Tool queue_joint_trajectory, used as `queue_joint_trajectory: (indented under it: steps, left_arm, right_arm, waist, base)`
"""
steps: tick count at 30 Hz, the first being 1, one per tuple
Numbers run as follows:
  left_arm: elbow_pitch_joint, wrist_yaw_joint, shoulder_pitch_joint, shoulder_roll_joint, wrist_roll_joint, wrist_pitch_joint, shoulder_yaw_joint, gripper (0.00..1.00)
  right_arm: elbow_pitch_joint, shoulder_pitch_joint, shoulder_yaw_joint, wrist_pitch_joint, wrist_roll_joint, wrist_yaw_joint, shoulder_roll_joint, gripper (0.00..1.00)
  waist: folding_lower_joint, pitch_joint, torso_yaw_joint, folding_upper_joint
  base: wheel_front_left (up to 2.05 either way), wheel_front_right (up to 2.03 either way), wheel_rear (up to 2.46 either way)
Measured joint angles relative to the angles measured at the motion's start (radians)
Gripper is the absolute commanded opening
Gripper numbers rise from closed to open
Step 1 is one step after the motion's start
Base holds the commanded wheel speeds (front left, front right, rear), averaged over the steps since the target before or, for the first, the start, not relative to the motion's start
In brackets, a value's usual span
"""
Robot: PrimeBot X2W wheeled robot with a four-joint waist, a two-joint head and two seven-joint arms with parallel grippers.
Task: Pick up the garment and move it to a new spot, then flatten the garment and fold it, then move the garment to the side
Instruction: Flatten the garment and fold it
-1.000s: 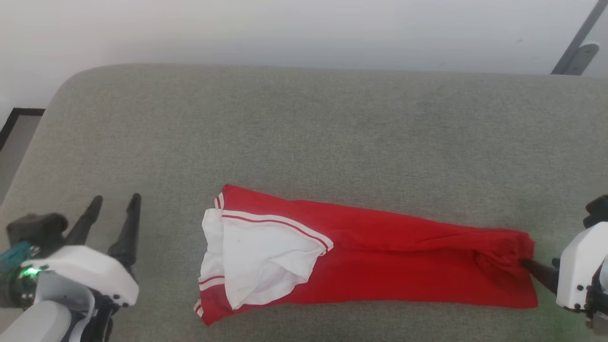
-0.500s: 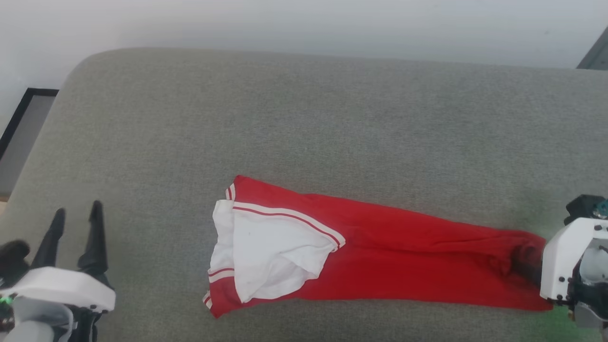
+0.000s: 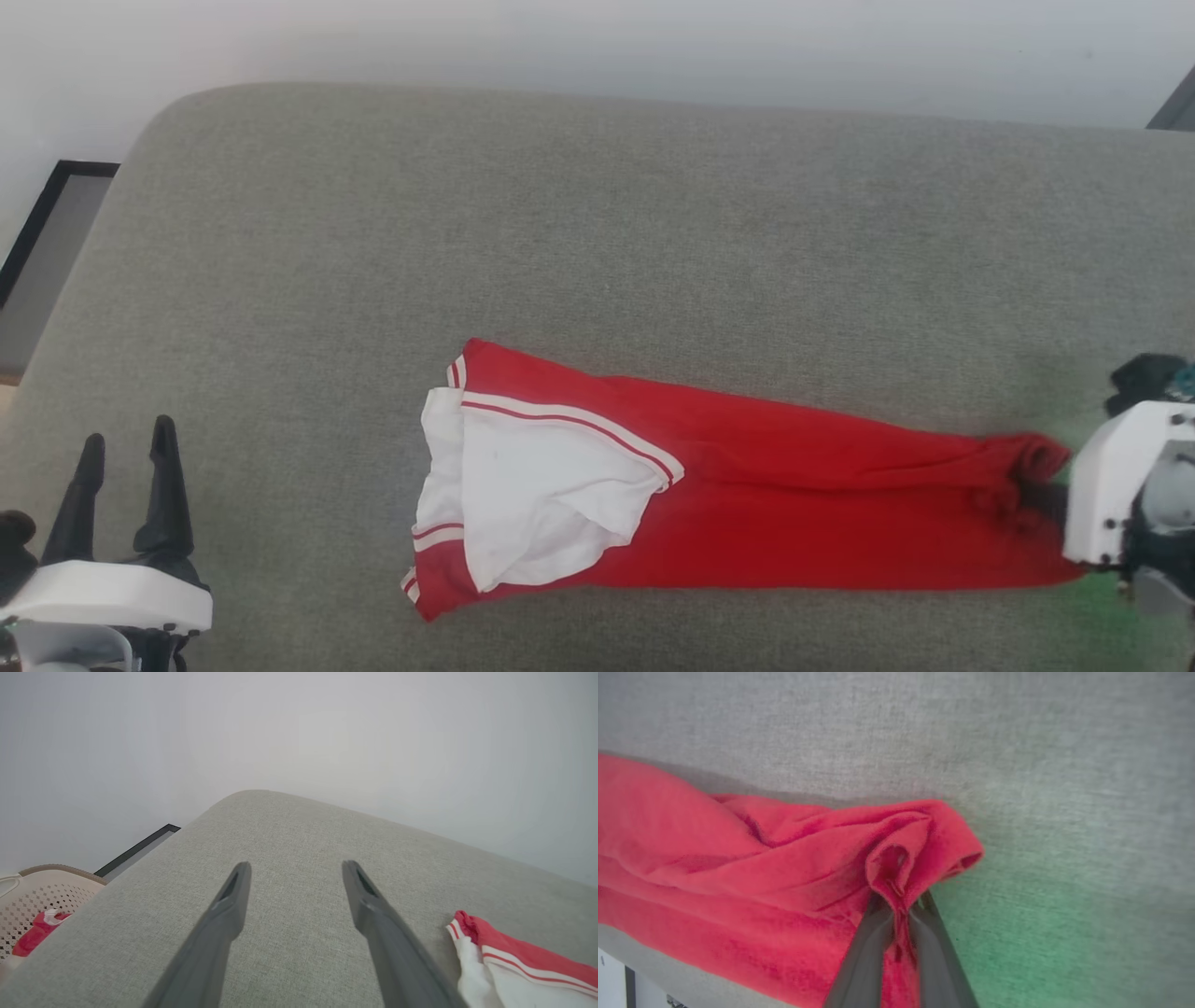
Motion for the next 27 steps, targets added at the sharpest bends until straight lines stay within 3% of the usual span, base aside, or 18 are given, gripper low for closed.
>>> queue_joint_trajectory:
  steps: [4,12,21,27]
  left_arm:
    - [0.013,-0.040,-0.006,-0.043,0.051,0.000,0.049,1.00]
    - [0.037,-0.067,-0.030,-0.082,0.088,0.000,0.085,1.00]
    - [0.048,-0.072,-0.045,-0.098,0.104,0.000,0.109,1.00]
    - [0.050,-0.075,-0.044,-0.105,0.105,0.000,0.109,1.00]
  right_arm:
    - [0.048,-0.023,-0.046,-0.024,-0.004,0.000,-0.058,0.00]
    - [0.167,-0.074,-0.158,-0.069,-0.077,0.000,-0.159,0.00]
    - [0.219,-0.122,-0.164,-0.094,-0.127,-0.001,-0.169,0.00]
    - [0.106,-0.119,-0.114,-0.026,-0.072,-0.001,-0.128,0.00]
  waist:
    - [0.0000,0.003,-0.016,0.0000]
    - [0.0000,0.013,-0.040,0.0000]
    - [0.0000,0.014,-0.060,0.0000]
    - [0.0000,-0.006,-0.070,0.0000]
  base:
    - [0.00,0.00,0.00]
    - [0.00,0.00,0.00]
    - [0.00,0.00,0.00]
    - [0.00,0.00,0.00]
